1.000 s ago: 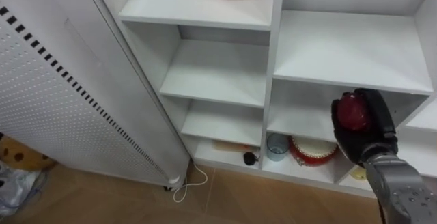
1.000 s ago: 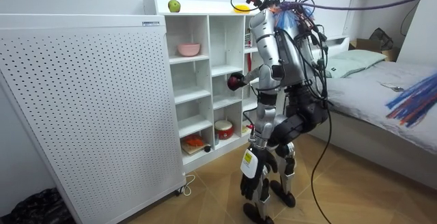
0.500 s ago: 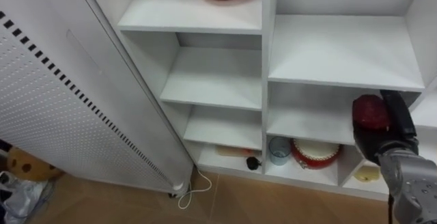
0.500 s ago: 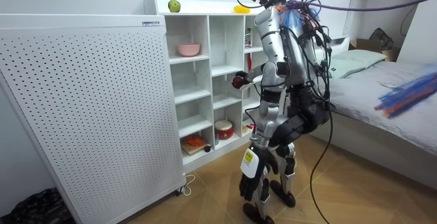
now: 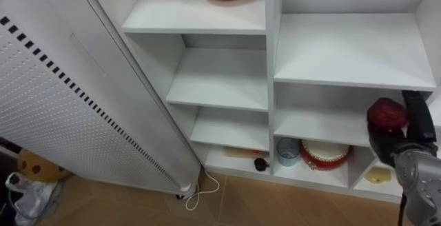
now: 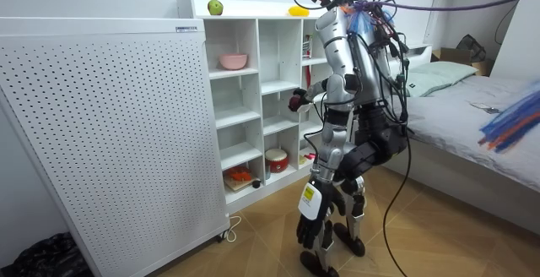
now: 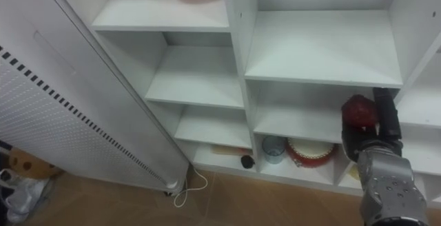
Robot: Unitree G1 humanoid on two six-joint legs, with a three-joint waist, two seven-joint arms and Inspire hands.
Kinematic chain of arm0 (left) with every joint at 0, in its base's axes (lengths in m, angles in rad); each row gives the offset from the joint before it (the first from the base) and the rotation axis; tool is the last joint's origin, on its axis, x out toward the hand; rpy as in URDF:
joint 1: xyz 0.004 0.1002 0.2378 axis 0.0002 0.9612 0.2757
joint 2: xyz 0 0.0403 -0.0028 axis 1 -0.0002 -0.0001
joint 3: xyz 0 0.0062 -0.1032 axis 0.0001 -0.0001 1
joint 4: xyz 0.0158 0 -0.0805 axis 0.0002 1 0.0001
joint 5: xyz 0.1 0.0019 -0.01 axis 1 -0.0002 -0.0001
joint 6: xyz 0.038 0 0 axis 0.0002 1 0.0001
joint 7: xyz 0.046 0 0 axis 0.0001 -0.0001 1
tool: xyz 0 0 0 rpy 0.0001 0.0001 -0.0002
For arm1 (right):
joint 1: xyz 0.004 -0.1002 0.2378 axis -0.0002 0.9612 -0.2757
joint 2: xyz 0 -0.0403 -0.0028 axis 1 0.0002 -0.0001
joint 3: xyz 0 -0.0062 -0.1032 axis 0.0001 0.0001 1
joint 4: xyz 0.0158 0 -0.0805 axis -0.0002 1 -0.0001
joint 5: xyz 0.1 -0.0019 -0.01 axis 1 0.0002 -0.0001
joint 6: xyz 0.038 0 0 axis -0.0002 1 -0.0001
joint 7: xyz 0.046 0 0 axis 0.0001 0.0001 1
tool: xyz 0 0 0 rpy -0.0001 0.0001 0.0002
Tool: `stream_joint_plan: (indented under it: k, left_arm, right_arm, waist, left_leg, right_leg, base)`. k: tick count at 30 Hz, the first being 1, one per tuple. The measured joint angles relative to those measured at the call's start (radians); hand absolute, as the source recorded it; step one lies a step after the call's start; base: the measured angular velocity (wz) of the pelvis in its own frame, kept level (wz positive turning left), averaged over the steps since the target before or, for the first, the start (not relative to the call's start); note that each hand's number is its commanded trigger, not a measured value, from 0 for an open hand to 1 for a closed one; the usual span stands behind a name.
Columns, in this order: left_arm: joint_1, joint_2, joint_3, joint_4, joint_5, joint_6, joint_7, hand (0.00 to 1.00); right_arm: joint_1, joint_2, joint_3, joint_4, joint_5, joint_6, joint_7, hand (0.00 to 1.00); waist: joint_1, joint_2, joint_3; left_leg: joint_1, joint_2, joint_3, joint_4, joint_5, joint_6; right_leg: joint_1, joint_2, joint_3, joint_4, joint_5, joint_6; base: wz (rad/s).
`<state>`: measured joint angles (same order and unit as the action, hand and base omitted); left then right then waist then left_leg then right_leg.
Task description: Arrange fruit in the closet
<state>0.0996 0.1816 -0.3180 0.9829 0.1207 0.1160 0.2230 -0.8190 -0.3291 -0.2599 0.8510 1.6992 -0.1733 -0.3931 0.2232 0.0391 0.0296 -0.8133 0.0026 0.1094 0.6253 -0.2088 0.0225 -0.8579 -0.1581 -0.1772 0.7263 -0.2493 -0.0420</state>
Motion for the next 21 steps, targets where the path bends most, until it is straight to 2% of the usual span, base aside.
stream_joint_plan:
  k: [21]
  left_arm:
    - [0.0, 0.0, -0.001, 0.0, 0.0, -0.006, -0.037, 0.0]
  right_arm:
    - [0.0, 0.0, -0.001, -0.002, 0.024, -0.001, -0.052, 0.0]
  waist:
    - [-0.003, -0.005, 0.0032]
  left_leg:
    - [0.002, 0.0, 0.0, 0.008, -0.001, -0.001]
  right_leg:
    - [0.001, -0.004, -0.002, 0.005, -0.005, -0.002]
  base:
    - [0.0]
